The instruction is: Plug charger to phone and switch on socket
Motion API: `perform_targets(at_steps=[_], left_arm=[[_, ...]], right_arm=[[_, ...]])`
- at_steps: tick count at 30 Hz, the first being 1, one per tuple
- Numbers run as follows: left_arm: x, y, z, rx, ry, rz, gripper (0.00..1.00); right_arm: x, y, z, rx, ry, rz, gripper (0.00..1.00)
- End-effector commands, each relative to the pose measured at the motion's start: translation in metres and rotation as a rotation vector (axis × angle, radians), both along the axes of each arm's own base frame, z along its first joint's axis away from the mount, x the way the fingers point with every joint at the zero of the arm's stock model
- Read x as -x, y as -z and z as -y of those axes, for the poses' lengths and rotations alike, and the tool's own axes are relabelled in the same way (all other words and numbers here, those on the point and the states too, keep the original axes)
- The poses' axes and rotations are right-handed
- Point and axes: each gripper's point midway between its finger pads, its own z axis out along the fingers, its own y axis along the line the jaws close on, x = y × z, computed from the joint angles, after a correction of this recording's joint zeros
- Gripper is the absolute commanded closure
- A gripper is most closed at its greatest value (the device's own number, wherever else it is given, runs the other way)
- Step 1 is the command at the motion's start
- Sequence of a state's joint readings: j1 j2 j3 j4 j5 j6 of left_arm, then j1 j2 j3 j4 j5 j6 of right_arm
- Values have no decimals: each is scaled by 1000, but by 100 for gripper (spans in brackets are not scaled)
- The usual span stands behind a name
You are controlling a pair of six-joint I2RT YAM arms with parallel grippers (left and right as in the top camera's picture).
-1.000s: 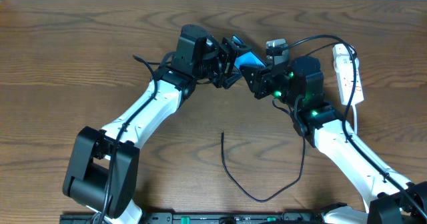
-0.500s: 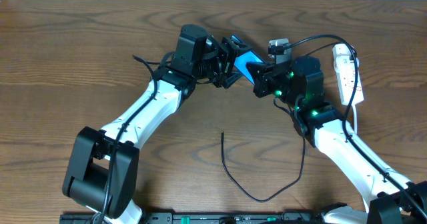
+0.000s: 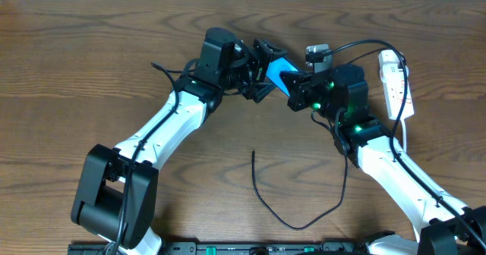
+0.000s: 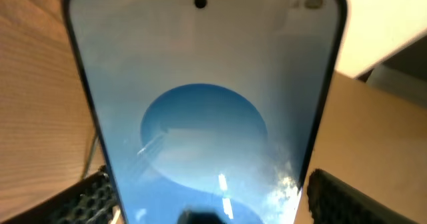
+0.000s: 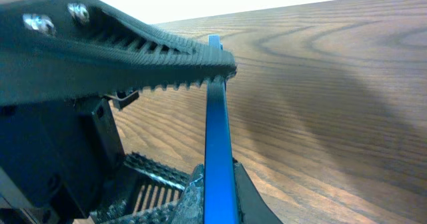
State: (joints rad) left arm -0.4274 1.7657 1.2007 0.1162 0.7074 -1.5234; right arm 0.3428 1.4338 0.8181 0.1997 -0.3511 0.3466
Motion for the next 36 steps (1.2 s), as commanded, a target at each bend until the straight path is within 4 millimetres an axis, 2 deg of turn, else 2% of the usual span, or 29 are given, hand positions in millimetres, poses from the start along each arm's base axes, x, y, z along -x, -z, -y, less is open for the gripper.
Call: perform_targets(at_steps=[1, 15, 23, 36], left_arm=[[3, -15, 1, 18, 7, 29, 8], [5, -16, 2, 24, 20, 27, 7], [5, -17, 0, 33, 28, 23, 7], [-4, -22, -24, 75, 30, 8, 7]], right_arm=[[4, -10, -13, -15, -65, 29, 99], [1, -10, -8, -14, -49, 30, 99], [-9, -10, 10, -14, -4, 31, 99], [-23, -10, 43, -74, 107, -19, 99]])
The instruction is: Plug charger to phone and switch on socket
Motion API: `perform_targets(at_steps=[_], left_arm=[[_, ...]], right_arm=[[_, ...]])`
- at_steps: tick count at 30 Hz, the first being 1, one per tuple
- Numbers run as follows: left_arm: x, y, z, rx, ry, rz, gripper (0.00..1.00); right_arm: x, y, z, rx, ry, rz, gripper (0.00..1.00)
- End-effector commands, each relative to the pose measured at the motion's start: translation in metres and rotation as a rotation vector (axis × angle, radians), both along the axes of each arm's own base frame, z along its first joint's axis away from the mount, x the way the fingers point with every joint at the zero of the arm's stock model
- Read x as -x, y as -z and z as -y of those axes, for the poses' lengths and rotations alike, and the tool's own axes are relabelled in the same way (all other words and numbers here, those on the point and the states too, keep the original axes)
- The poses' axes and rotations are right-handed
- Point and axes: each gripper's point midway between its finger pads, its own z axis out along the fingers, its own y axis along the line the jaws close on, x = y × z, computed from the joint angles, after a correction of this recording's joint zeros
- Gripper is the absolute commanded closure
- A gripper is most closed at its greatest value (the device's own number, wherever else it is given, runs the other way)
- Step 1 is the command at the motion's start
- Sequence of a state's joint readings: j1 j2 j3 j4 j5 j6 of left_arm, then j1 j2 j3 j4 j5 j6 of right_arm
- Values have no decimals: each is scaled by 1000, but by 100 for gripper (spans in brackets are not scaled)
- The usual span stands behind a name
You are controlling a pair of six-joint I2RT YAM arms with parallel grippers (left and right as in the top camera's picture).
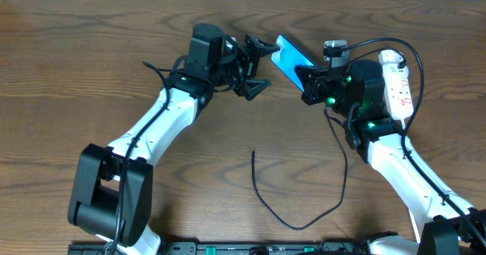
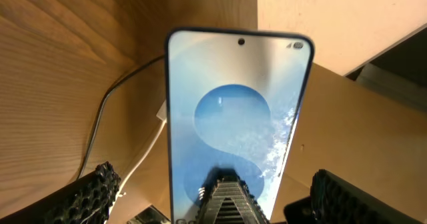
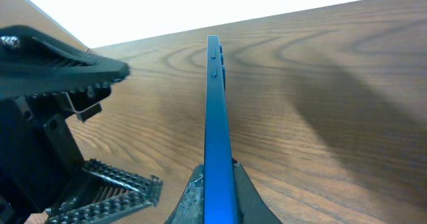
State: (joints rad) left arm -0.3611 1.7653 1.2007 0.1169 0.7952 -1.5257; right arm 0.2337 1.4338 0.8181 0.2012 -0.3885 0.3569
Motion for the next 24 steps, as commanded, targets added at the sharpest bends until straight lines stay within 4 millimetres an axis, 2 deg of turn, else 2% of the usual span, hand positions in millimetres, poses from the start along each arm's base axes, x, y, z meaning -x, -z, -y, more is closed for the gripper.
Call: perform_targets(at_steps=[1, 5, 11, 13, 20, 24], left_arm=[[2, -17, -7, 35, 21, 26, 7], [-2, -28, -13, 71, 39, 64, 7], [-8, -60, -20, 141, 100, 231, 7], [-10, -61, -25, 144, 94, 235, 7], [-15, -61, -34, 142, 74, 236, 7], [-15, -62, -34, 142, 74, 236, 7]], right_arm=[[-7, -9, 5, -66, 36, -16, 99], [-6, -14, 1, -149, 42, -54, 99], [-8, -27, -3, -356, 100, -152, 99], [-8, -30, -4, -436, 122, -203, 99], [-9, -33, -4, -553, 171, -284, 99], [-12, -44, -5, -653, 191, -308, 99]])
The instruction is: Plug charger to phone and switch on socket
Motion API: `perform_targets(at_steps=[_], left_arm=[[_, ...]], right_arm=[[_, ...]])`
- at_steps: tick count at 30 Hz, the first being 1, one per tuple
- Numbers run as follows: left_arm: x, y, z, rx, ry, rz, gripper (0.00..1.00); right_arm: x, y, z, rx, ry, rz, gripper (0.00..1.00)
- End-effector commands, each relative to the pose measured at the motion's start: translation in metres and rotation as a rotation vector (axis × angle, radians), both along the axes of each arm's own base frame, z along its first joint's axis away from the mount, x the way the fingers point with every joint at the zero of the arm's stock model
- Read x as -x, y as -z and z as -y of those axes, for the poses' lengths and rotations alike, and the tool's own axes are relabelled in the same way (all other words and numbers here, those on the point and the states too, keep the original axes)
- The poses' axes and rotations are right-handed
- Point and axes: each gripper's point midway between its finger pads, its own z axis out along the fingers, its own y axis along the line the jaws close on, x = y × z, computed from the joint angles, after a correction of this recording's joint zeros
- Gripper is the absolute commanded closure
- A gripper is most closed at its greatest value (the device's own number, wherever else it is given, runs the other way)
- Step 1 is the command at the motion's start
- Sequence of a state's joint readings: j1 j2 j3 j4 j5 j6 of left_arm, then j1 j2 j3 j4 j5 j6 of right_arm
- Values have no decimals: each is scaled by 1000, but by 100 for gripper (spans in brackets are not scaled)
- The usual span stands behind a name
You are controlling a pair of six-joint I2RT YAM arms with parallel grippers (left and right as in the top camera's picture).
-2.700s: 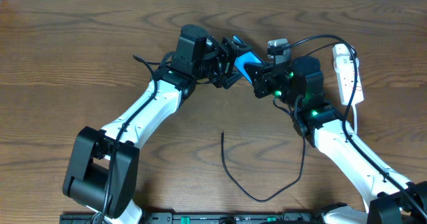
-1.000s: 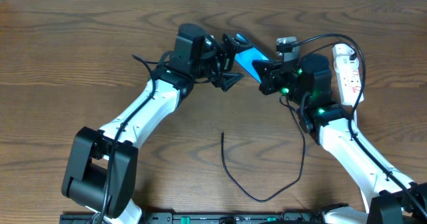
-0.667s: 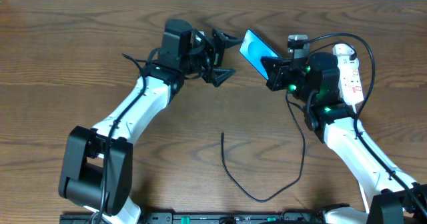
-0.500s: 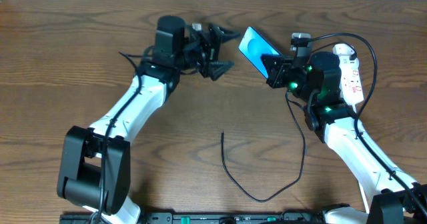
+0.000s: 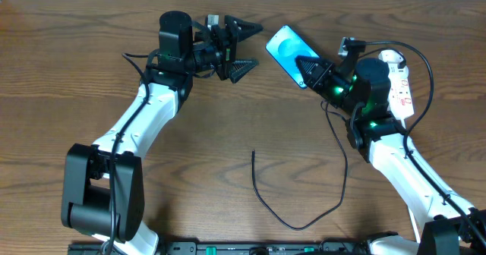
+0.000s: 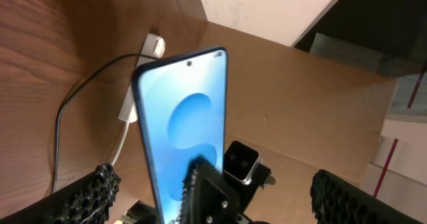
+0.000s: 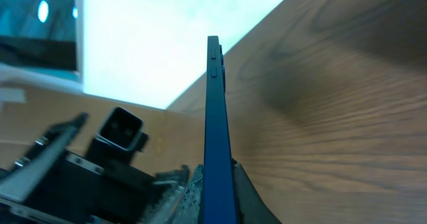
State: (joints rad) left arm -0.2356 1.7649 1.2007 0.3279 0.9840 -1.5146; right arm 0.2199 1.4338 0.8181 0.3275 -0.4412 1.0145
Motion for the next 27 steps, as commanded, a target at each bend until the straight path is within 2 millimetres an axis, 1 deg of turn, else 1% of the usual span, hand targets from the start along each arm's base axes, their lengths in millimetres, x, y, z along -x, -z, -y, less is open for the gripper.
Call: perform_targets(at_steps=[1, 7, 12, 16, 20, 23, 27], left_arm=[[6, -15, -1, 9, 21, 49, 7], [4, -15, -2, 2, 9, 55, 7], [-5, -12, -6, -35, -38, 104, 7], [-11, -11, -9, -51, -72, 114, 7], [-17, -9, -13, -65, -113, 117, 7], [-19, -9, -14, -72, -127, 120, 7], [-19, -8, -11, -78, -136, 121, 7]], right_arm=[[-5, -17, -1, -142, 30, -40, 99], [-3, -22, -5, -288, 44, -142, 99], [1, -23, -11, -386, 33, -229, 99], [3, -27, -14, -423, 20, -241, 99], [5, -28, -21, -463, 17, -280, 99], [7, -30, -28, -466, 6, -272, 99], [10, -30, -35, -495, 14, -302, 99]])
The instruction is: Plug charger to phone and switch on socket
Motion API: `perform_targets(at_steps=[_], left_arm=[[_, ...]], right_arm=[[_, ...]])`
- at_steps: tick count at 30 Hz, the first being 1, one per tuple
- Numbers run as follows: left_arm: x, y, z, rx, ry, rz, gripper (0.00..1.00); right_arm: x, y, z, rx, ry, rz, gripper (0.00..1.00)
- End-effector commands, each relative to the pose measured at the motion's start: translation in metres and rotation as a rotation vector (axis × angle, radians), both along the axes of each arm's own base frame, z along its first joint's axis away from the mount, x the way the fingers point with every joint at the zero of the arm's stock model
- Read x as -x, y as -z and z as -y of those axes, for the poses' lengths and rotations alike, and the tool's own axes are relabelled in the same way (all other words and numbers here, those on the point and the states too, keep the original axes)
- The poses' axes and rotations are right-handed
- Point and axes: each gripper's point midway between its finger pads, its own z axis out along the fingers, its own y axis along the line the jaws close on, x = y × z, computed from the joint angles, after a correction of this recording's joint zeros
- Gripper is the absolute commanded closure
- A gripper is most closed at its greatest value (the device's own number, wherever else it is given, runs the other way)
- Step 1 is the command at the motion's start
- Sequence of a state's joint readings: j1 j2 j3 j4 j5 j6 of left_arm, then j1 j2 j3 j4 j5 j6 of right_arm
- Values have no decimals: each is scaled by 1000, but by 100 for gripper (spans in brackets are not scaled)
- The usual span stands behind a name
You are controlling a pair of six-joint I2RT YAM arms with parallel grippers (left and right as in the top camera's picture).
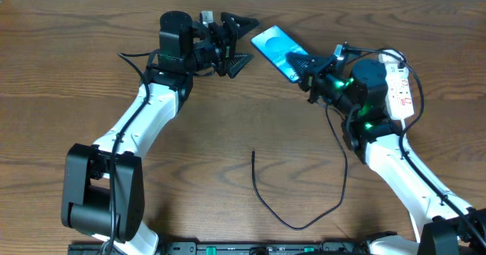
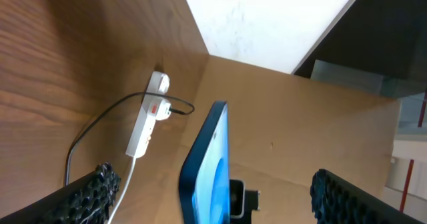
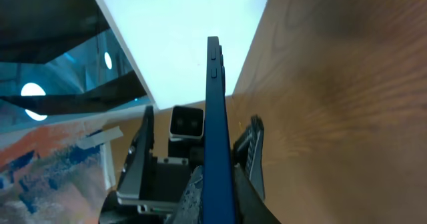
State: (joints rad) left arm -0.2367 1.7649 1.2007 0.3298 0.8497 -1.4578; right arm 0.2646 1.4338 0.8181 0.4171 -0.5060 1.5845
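Note:
The blue phone (image 1: 275,48) is held off the table at the back, screen up and tilted. My right gripper (image 1: 305,67) is shut on its lower end; in the right wrist view the phone (image 3: 215,111) stands edge-on between the pads. My left gripper (image 1: 244,41) is open just left of the phone, fingers wide and touching nothing. In the left wrist view the phone (image 2: 208,164) shows almost edge-on between the fingers (image 2: 87,197). The black charger cable (image 1: 304,209) lies on the table, its free end (image 1: 253,155) bare.
A white power strip (image 1: 397,77) lies at the right edge behind the right arm, also seen as the power strip (image 2: 148,121) with a red switch and the cable plugged in. The cable loops along the front of the wooden table (image 1: 76,80).
The right gripper has shifted the phone a little to the left, closer to the open left gripper. In the left wrist view the phone now shows nearly edge-on instead of screen-on.
First both grippers met at the back middle, left fingers either side of the phone and the right shut on it. Then the left gripper was open and apart, farther left each time. The right gripper kept the phone, raised and tilted. The cable has not moved.

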Motion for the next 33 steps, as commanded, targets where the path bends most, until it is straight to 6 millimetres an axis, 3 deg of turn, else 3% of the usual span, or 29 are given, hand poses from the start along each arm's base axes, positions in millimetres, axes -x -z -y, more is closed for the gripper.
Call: perform_targets(at_steps=[1, 13, 28, 33], left_arm=[[0, -13, 1, -18, -22, 60, 7], [-5, -10, 4, -40, -80, 62, 7], [-6, -10, 4, -5, -101, 4, 7], [-5, -10, 5, -6, -98, 4, 18]], right_arm=[[0, -9, -9, -53, -1, -21, 99], [2, -9, -20, -139, 39, -107, 99], [1, -21, -28, -152, 58, -50, 99], [2, -21, -30, -152, 53, -51, 99]])
